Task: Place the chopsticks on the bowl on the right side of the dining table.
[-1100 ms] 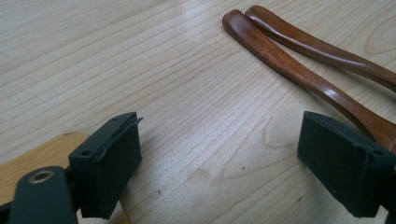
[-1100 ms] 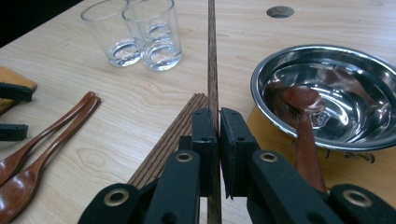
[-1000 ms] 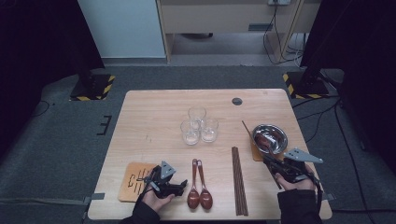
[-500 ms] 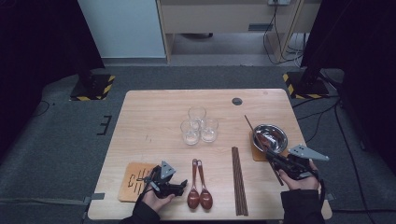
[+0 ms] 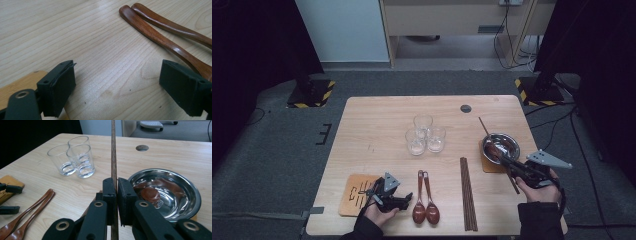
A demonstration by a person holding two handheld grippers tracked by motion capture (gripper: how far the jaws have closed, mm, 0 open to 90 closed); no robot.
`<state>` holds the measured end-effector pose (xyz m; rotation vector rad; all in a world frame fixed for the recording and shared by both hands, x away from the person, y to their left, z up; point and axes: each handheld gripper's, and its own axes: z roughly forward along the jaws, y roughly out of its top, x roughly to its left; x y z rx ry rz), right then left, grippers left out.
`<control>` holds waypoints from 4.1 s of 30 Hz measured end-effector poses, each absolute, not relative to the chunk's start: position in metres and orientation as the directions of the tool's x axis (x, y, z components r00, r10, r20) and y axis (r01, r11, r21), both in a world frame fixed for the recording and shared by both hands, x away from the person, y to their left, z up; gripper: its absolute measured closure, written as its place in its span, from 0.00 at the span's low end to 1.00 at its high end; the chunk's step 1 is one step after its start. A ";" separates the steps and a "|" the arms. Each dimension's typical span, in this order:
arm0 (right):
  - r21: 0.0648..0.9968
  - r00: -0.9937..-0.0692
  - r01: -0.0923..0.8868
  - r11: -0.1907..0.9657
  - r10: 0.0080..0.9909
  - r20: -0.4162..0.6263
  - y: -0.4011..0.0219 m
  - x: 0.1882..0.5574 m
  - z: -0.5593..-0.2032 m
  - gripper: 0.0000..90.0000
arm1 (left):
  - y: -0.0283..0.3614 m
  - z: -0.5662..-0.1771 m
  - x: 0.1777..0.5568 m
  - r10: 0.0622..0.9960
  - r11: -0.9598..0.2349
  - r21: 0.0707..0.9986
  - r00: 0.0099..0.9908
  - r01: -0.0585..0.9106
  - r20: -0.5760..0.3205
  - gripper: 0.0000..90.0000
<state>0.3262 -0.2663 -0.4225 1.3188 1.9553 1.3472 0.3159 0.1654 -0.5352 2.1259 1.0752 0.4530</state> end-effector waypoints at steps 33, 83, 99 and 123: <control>0.885 -0.421 0.461 0.059 0.893 0.160 -0.300 0.361 -0.428 0.95 | 0.165 -0.535 0.316 0.804 -0.409 0.721 0.594 0.559 -0.004 0.14; 0.809 -0.410 0.570 0.142 0.903 0.131 -0.303 0.416 -0.469 0.95 | 0.165 -0.535 0.316 0.804 -0.409 0.721 0.594 0.559 -0.004 0.14; 0.776 -0.410 0.605 0.179 0.905 0.111 -0.297 0.422 -0.480 0.95 | 0.166 -0.535 0.316 0.804 -0.409 0.721 0.594 0.559 -0.004 0.14; 0.770 -0.393 0.614 0.171 0.913 0.111 -0.296 0.422 -0.480 0.87 | 0.166 -0.535 0.316 0.804 -0.409 0.721 0.594 0.559 -0.004 0.14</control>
